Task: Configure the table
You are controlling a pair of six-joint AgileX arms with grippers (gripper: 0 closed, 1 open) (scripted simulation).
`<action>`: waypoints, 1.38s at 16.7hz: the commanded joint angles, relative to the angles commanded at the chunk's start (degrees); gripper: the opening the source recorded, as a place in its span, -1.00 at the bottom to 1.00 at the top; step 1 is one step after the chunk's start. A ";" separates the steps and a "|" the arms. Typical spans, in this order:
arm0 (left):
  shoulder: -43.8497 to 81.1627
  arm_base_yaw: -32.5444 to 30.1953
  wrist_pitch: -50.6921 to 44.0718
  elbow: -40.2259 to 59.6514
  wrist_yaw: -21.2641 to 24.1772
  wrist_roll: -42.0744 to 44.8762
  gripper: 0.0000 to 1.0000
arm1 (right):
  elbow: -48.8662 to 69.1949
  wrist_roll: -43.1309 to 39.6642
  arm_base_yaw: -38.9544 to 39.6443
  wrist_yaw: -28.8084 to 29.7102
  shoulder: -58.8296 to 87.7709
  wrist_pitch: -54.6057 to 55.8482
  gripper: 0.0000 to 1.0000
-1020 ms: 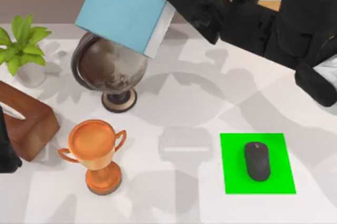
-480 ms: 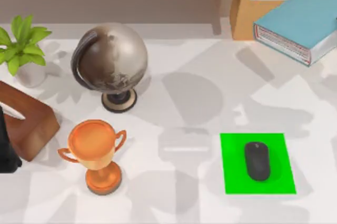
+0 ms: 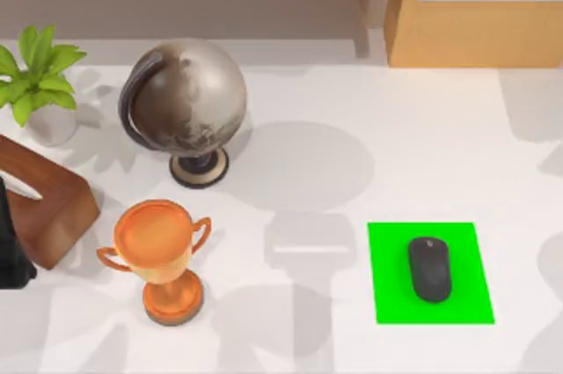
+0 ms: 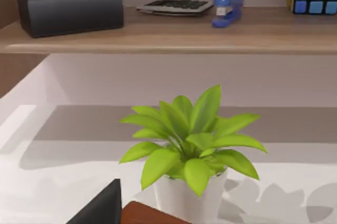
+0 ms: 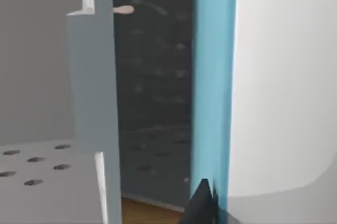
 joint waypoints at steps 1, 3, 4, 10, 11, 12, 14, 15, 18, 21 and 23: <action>0.00 0.00 0.00 0.00 0.00 0.00 1.00 | 1.38 0.24 -0.22 0.90 1.51 -0.02 -1.00; 0.00 0.00 0.00 0.00 0.00 0.00 1.00 | 2.26 0.38 -0.03 1.54 2.54 -0.12 -1.00; 0.00 0.00 0.00 0.00 0.00 0.00 1.00 | 2.26 0.38 -0.03 1.54 2.54 -0.12 -1.00; 0.00 0.00 0.00 0.00 0.00 0.00 1.00 | 3.04 0.61 0.20 1.94 2.92 -0.22 -1.00; 0.00 0.00 0.00 0.00 0.00 0.00 1.00 | 4.14 0.77 0.45 2.33 3.71 -0.37 -1.00; 0.00 0.00 0.00 0.00 0.00 0.00 1.00 | 5.31 0.81 0.85 2.66 4.65 -0.46 -1.00; 0.00 0.00 0.00 0.00 0.00 0.00 1.00 | 7.59 0.95 1.70 3.26 6.77 -0.65 -1.00; 0.00 0.00 0.00 0.00 0.00 0.00 1.00 | 8.39 1.01 1.97 3.52 7.59 -0.80 -1.00; 0.00 0.00 0.00 0.00 0.00 0.00 1.00 | 8.63 1.05 2.05 3.62 7.88 -0.89 -1.00; 0.00 0.00 0.00 0.00 0.00 0.00 1.00 | 8.63 1.05 2.05 3.62 7.88 -0.89 -0.70; 0.00 0.00 0.00 0.00 0.00 0.00 1.00 | 8.63 1.05 2.05 3.62 7.88 -0.89 -0.40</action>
